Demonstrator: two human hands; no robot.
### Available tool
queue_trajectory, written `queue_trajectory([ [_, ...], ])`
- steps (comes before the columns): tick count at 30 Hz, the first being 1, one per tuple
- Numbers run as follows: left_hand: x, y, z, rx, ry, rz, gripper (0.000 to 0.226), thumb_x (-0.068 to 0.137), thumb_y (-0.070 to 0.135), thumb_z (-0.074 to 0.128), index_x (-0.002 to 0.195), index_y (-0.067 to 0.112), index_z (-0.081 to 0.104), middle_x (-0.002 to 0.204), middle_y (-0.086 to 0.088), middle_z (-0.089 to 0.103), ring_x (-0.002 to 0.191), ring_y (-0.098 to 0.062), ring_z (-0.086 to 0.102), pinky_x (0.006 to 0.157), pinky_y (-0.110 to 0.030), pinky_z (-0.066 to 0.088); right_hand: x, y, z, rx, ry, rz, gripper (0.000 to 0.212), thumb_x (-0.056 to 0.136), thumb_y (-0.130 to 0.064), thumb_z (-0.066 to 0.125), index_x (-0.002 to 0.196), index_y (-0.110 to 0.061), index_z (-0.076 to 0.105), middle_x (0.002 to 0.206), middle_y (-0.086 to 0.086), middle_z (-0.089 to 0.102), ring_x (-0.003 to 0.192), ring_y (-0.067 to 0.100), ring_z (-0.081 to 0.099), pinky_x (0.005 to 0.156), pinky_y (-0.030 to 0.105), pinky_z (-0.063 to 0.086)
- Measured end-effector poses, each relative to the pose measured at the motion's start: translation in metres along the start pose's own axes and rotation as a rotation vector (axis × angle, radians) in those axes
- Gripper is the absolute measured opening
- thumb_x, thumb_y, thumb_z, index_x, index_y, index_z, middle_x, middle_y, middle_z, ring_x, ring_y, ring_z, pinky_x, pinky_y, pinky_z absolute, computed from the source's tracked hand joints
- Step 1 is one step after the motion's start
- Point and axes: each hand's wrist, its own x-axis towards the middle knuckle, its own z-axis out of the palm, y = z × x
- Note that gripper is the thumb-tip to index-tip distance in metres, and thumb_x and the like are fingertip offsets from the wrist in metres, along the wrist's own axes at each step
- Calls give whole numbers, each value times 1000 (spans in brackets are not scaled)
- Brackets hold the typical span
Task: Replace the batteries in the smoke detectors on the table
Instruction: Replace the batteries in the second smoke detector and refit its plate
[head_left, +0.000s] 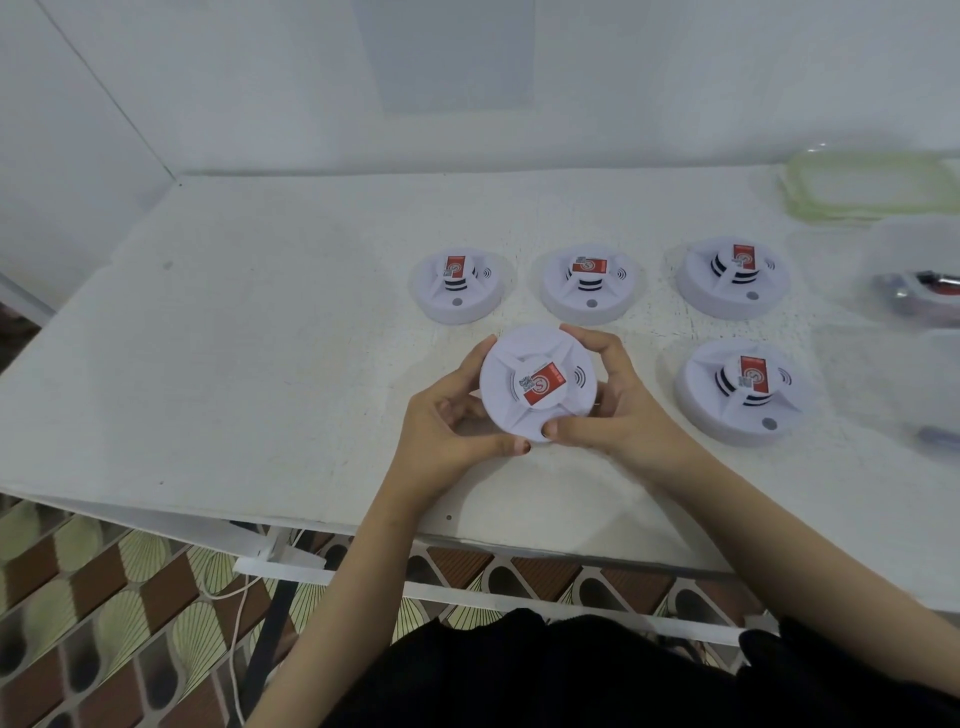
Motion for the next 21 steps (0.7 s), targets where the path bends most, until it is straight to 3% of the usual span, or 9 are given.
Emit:
queue_trajectory([
  [11, 1, -1, 0, -6, -20, -7, 87, 67, -5, 80, 143, 10, 43, 130, -2, 63, 109, -28, 63, 85, -29, 55, 0, 0, 1, -10, 9, -5, 77, 64, 7, 69, 120, -37, 41, 104, -2, 69, 99, 19, 65, 75, 32, 55],
  [16, 0, -1, 0, -8, -22, -8, 85, 68, -10, 79, 143, 10, 44, 128, -1, 64, 108, -25, 63, 84, -23, 53, -1, 0, 0, -44, -6, -15, 81, 69, 17, 69, 123, -35, 38, 110, 0, 65, 102, 20, 65, 79, 36, 56],
  [21, 0, -1, 0, 10, -23, -5, 86, 68, -10, 79, 143, 9, 42, 129, -1, 63, 107, -16, 65, 83, -21, 53, -2, -2, 3, -72, 8, -24, 79, 71, 17, 68, 123, -33, 35, 115, -3, 59, 102, 11, 63, 78, 32, 55],
])
